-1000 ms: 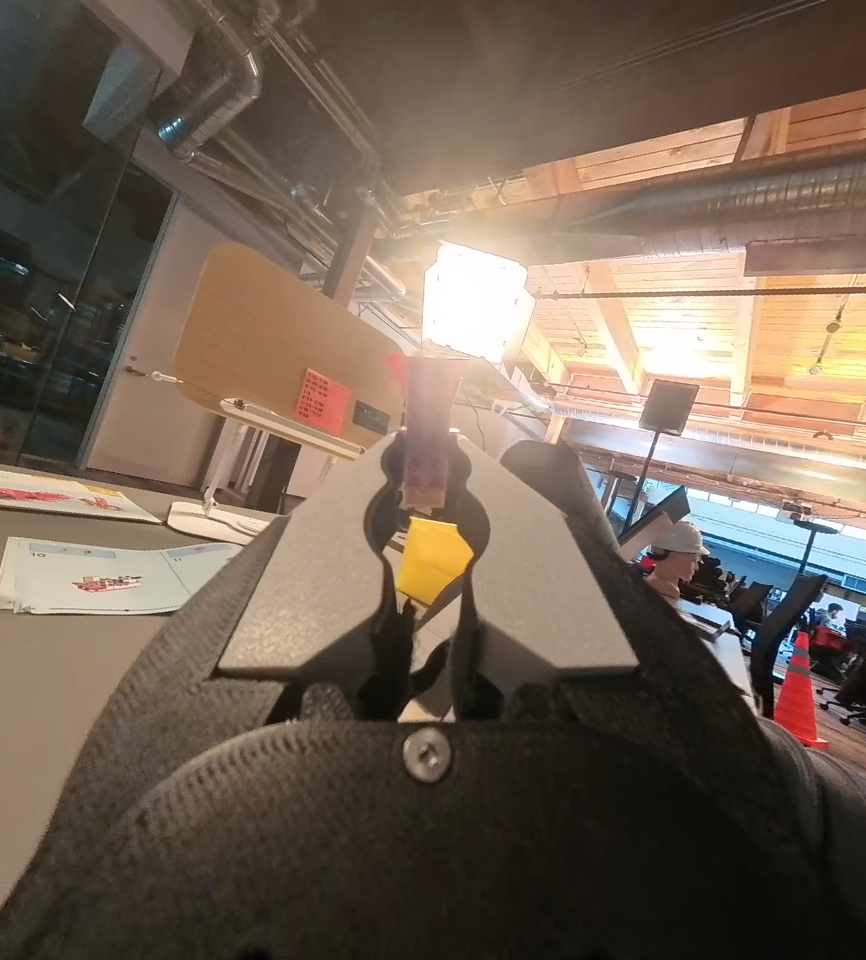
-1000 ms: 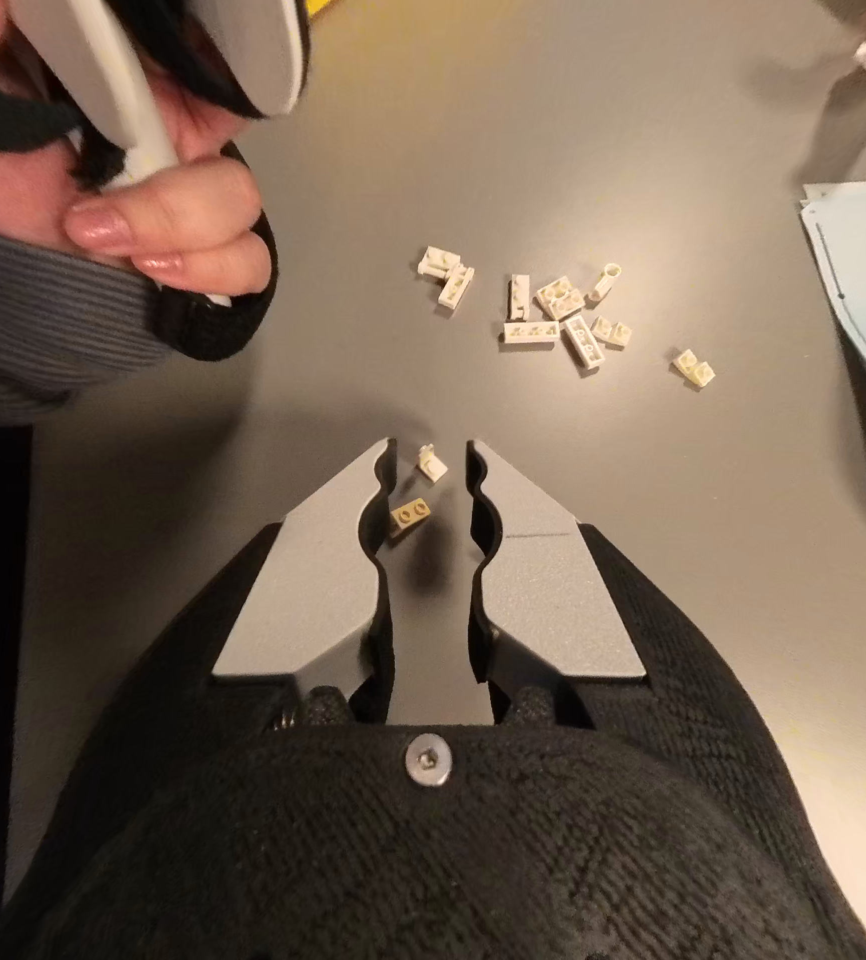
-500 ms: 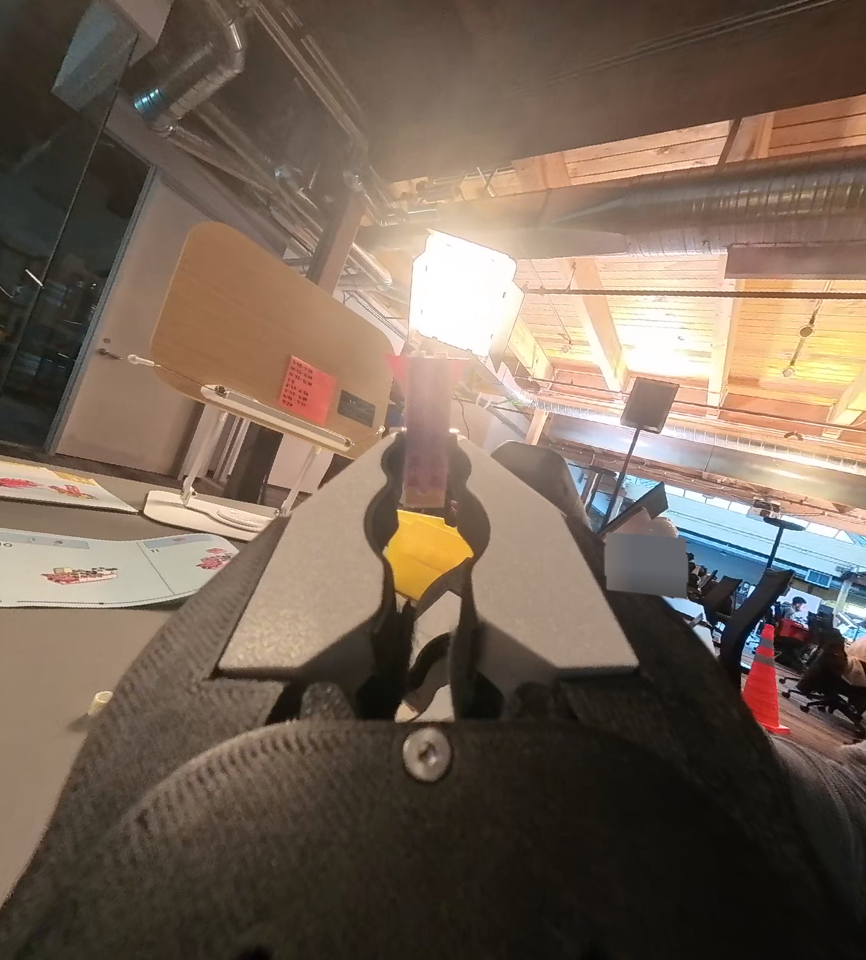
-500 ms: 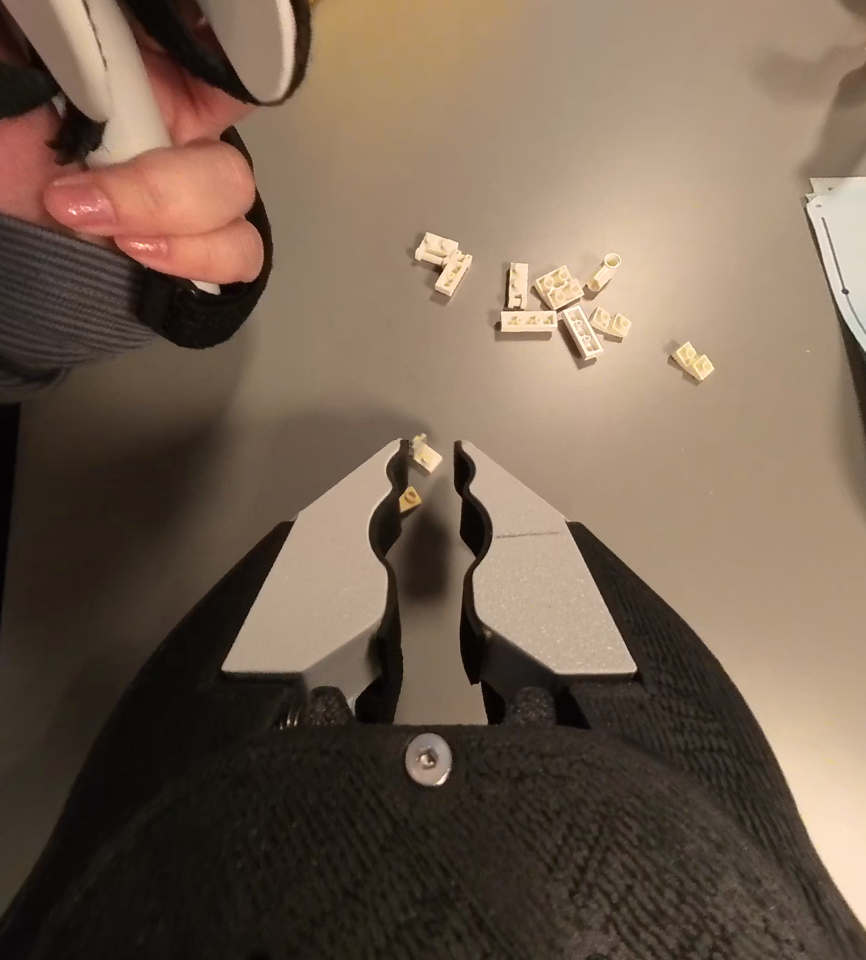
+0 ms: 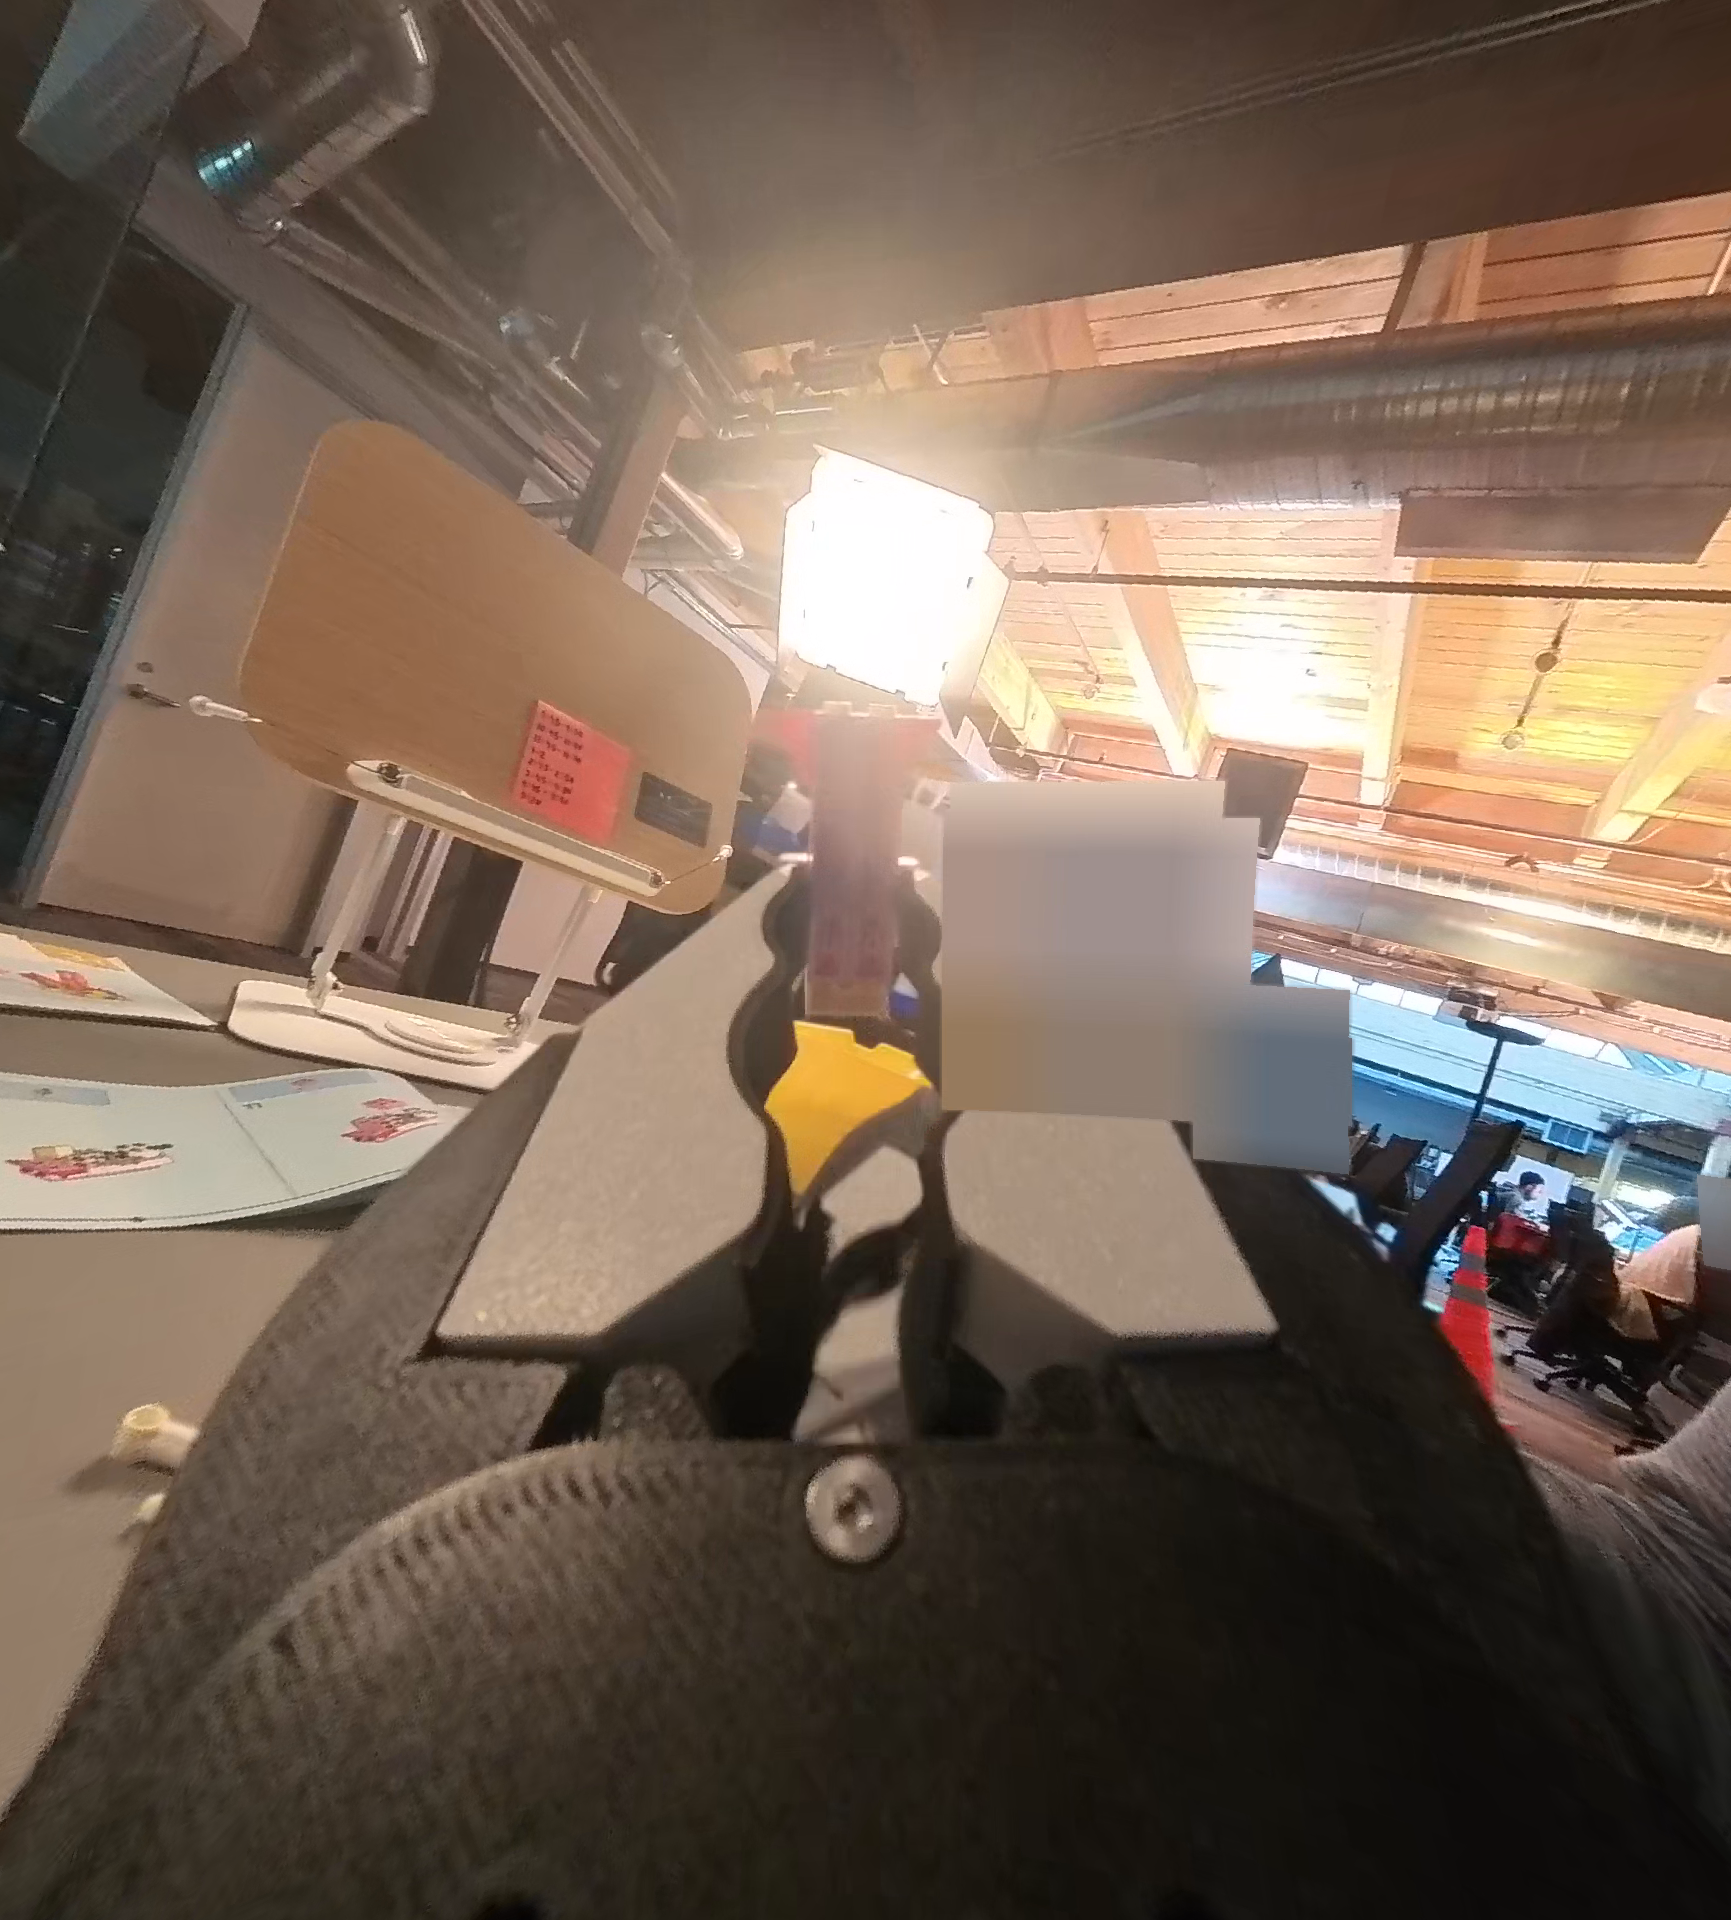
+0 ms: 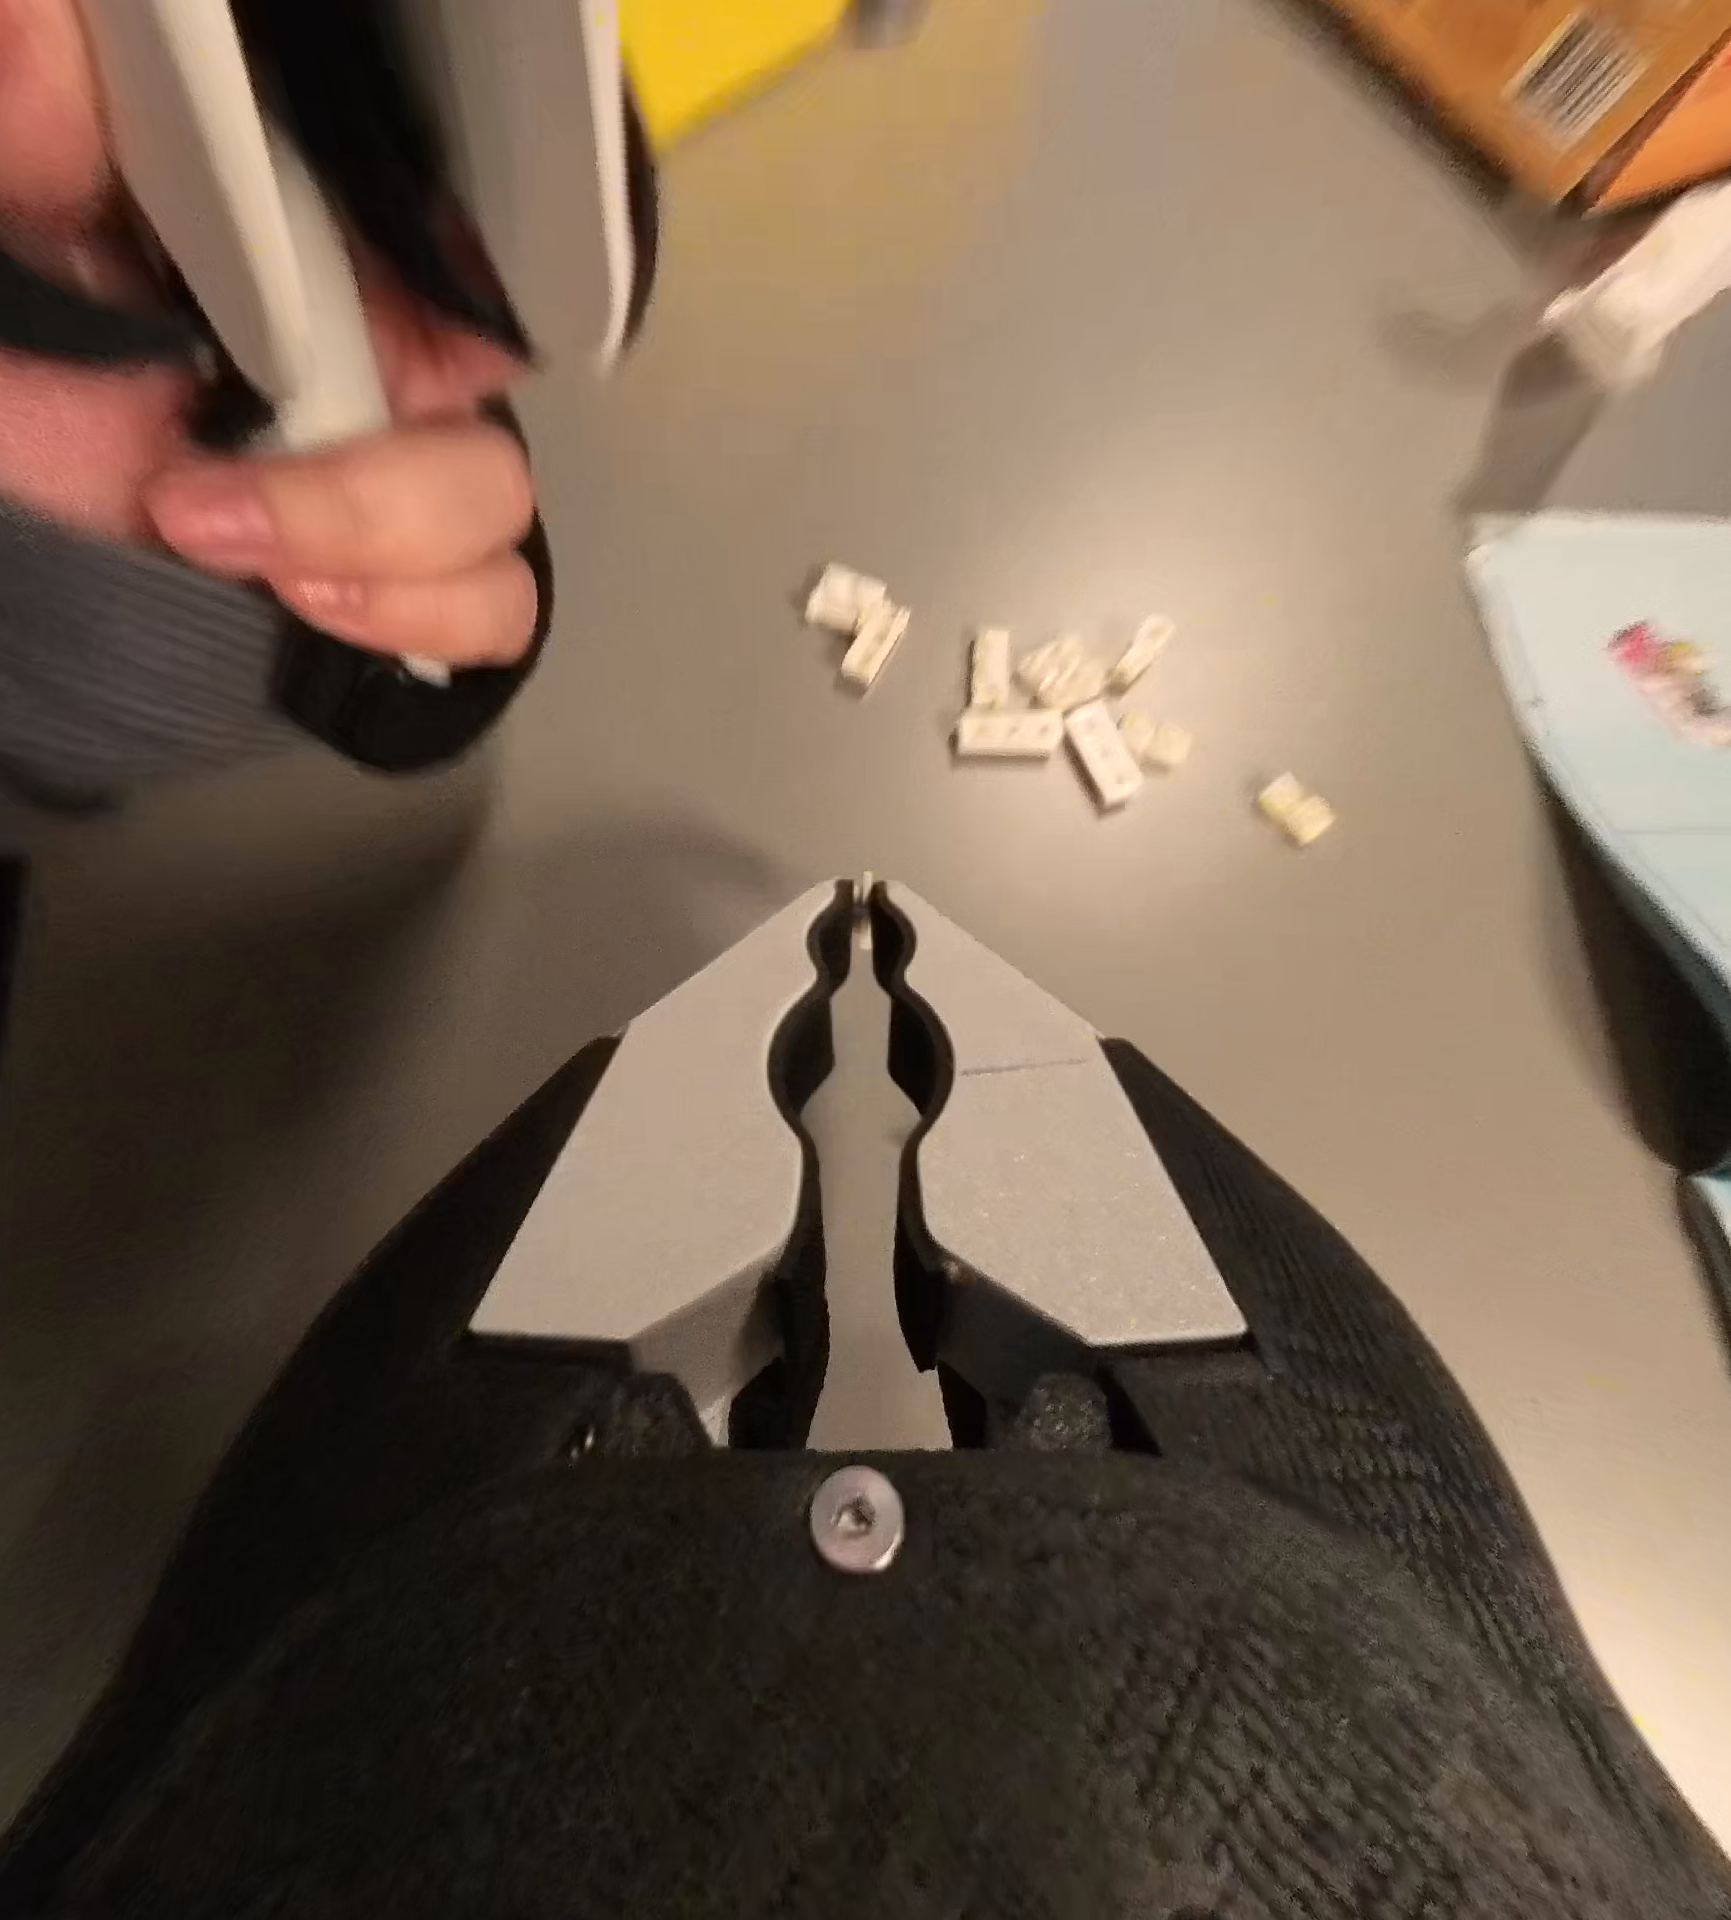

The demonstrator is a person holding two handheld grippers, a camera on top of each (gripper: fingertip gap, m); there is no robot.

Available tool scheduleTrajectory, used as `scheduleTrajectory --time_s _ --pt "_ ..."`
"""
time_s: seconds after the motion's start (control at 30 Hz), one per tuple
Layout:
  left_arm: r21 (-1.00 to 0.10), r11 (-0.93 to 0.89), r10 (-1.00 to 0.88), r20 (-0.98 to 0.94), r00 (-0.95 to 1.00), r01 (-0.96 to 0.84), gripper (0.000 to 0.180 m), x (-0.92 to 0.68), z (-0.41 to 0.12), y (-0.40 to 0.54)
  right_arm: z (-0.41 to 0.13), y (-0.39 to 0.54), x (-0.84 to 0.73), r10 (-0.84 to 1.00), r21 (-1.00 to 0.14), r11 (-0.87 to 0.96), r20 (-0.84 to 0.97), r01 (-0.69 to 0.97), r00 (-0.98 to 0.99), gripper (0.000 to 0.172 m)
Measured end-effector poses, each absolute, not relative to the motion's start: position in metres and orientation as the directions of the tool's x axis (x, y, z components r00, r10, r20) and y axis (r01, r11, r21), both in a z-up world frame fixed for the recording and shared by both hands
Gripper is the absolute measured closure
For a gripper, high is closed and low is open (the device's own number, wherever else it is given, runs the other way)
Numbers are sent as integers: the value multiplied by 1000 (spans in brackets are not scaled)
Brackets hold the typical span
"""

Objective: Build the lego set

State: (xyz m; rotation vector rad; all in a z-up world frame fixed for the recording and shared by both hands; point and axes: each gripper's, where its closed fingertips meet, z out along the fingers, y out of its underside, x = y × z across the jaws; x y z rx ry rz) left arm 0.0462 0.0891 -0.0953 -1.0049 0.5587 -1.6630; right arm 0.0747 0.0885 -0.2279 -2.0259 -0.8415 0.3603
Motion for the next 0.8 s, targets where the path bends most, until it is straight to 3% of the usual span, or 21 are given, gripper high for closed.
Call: scheduleTrajectory --time_s 0.03,0.13,0.23,0.3,0.8 --pt "-769 -335 -936 338 -98 544 165 46 -95 88 -209 91 77 669 -878 -331 40 346 742 171" --pt "-752 -370 -928 330 -175 546 165 46 -91 80 -134 79 76 730 -995 -101 -74 0 680 171" --pt "-740 -413 -910 309 -277 531 165 46 -86 67 -77 49 78 850 -944 25 -153 -330 504 171" --pt "-743 -440 -892 297 -340 504 165 49 -85 58 -63 37 78 895 -902 27 -170 -430 413 171" --pt "-808 -422 -879 253 -405 410 165 64 -92 35 -68 35 64 925 -886 -31 -201 -462 323 172"
